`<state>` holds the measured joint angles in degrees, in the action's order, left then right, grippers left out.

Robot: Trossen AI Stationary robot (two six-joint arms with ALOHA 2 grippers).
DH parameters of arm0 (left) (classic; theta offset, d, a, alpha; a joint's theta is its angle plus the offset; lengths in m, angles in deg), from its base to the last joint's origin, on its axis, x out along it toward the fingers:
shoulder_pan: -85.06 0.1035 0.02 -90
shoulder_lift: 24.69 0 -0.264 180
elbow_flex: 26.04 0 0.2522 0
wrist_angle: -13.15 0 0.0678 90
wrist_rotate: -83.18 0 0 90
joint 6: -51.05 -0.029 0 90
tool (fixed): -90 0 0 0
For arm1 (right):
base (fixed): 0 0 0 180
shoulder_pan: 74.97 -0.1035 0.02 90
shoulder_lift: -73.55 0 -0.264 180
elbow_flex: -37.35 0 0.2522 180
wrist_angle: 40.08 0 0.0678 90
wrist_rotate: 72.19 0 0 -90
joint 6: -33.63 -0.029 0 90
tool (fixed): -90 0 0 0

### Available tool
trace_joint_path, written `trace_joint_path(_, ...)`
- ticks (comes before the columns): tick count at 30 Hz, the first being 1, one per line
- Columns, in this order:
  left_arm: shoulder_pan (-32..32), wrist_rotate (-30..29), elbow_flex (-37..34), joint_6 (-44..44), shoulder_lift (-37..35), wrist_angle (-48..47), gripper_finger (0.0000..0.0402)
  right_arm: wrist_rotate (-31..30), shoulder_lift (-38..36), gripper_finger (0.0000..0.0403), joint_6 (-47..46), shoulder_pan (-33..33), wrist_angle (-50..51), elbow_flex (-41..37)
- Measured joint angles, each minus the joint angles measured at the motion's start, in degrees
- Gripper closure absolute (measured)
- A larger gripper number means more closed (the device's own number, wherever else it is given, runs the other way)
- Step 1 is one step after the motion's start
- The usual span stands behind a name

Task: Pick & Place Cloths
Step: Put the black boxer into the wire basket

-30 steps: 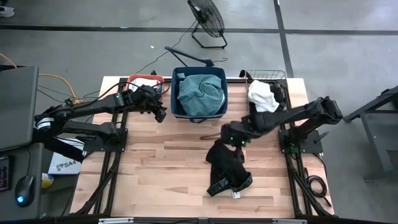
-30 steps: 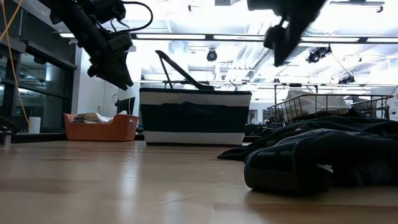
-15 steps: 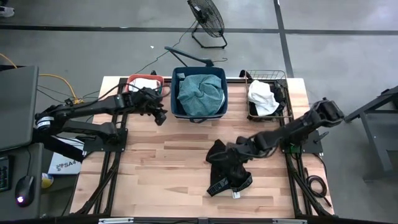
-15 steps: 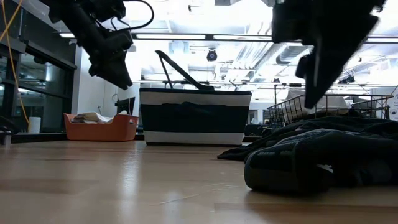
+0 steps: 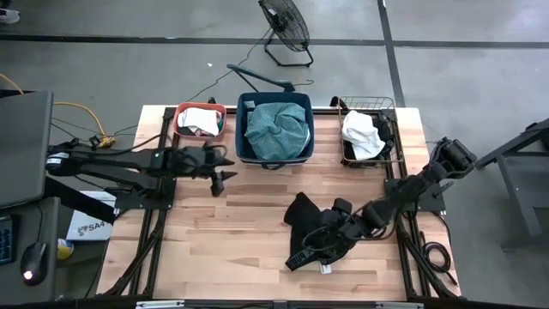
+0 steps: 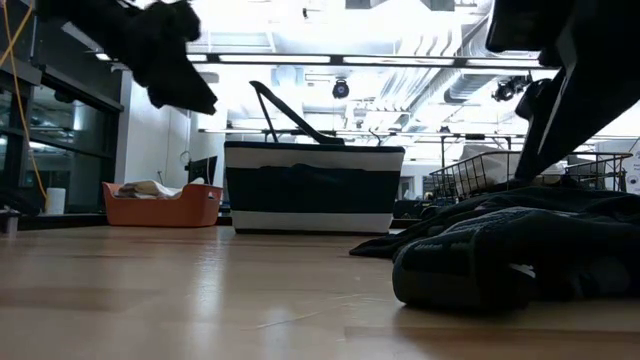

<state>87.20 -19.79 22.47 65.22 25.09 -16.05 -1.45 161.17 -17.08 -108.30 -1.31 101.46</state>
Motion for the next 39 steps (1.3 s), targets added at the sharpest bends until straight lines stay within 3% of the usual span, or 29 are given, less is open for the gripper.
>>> trace_joint_path(10, -6.0, -0.3, -14.4, -2.3, -19.7, 8.0, 0.0223, -3.9, 0.0, 0.0113, -0.4, -1.7, -9.3, -4.0)
trace_joint_path(18, -5.9, 0.3, -21.3, -4.0, -33.5, 8.3, 0.0223, -6.1, 0.0, 0.0113, -0.5, -1.9, -12.6, -6.4)
trace_joint_path(25, -5.9, 4.4, -27.0, -4.9, -43.4, 8.1, 0.0223, -9.4, -1.9, 0.0113, -2.6, -4.0, -15.4, -8.8)
trace_joint_path(31, -5.9, 5.0, -29.1, -5.9, -49.5, 7.9, 0.0223, -12.5, -5.6, 0.0113, -8.5, -7.0, -16.3, -13.0)
trace_joint_path(39, -5.9, 7.1, -29.6, -6.6, -49.4, 7.2, 0.0223, -15.2, -6.2, 0.0113, -9.1, -8.3, -29.2, -20.0)
